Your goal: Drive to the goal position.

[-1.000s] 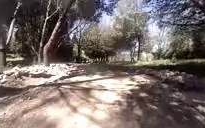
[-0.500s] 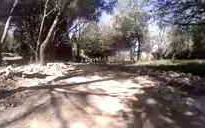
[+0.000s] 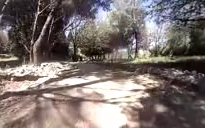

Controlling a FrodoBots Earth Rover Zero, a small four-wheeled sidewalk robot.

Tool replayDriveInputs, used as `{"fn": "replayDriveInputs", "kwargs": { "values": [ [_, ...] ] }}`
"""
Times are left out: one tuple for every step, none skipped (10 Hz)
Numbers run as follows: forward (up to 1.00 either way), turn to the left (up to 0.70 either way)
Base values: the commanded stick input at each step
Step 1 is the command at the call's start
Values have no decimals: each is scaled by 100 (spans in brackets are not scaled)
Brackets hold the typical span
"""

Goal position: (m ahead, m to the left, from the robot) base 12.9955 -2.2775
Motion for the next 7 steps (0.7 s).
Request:
{"fn": "replayDriveInputs", "kwargs": {
  "values": [
    [70,0],
    [70,0],
    [70,0],
    [70,0],
    [70,-2],
    [70,-17],
    [70,-32]
  ]
}}
